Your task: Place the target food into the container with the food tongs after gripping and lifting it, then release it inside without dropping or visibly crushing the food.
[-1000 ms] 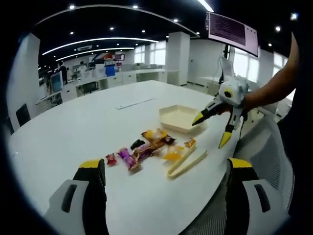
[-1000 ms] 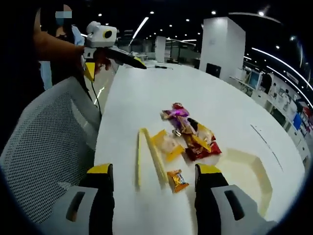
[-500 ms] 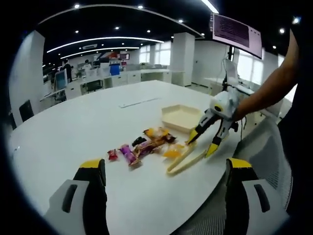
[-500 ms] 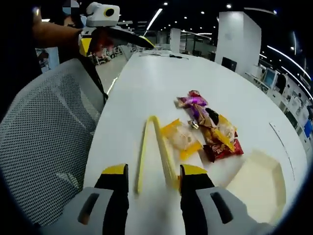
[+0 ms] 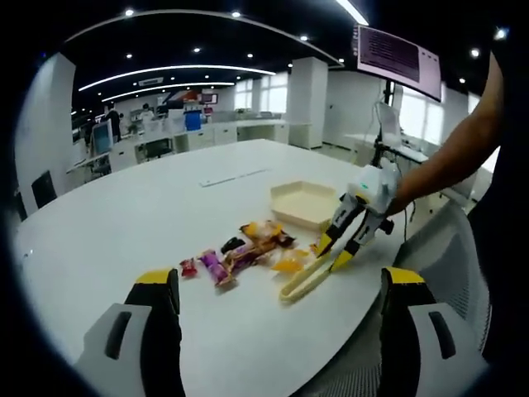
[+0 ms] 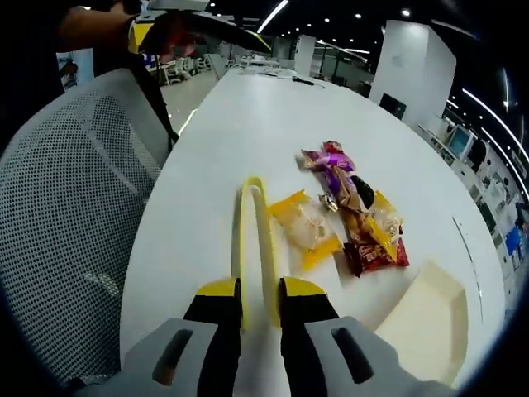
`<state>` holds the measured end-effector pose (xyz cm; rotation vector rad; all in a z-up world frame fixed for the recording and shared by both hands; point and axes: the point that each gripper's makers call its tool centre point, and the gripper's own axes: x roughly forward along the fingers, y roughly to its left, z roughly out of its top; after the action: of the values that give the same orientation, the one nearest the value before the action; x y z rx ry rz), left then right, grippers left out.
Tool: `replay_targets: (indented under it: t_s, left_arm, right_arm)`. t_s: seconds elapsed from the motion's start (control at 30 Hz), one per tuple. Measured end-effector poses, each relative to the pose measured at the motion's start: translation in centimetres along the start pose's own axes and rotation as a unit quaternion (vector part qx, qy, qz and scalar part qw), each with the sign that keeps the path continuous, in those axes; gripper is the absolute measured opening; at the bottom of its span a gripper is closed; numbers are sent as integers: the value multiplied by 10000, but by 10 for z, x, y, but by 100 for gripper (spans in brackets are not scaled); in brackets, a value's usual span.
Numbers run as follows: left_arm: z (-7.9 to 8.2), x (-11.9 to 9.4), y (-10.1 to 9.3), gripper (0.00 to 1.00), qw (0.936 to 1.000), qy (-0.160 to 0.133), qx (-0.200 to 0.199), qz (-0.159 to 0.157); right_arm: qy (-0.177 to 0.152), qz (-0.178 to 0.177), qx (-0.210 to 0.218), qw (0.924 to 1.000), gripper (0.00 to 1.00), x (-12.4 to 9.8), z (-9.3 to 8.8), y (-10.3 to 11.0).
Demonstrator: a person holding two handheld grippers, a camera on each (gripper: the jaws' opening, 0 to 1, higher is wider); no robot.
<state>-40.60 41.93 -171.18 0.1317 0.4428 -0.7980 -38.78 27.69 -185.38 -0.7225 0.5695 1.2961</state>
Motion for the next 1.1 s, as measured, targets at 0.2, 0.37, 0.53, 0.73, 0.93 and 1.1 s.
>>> replay_targets:
  t_s: [0.2,0.37,0.53,0.73,0.93,1.1]
  left_arm:
    - [5,0,-1,96,9999,29,84,-96]
    - [8,-1,3,96,9999,34,106,-125]
    - [10,1,2,96,9995,0,46,-308]
    - [21,10,-6,95,9971,-122,-135,-745]
    - [51,18,-20,87,9916,-363,-87,-1235]
    - [88,18,-40,70,9763,-884,-458,-1922]
  right_arm:
    - [160,25,394,9991,5,-6,-1,2]
    - [136,173,481,9986,3,-16,4,7]
    - [-28,167,737,9971,3,-33,13,5]
    - [-596,-88,1096,9921,2,-69,38,-10]
    - [-1101,-202,921,9894,3,-120,80,-19]
    - [-1694,-158,896,9813,3,-165,130,-24]
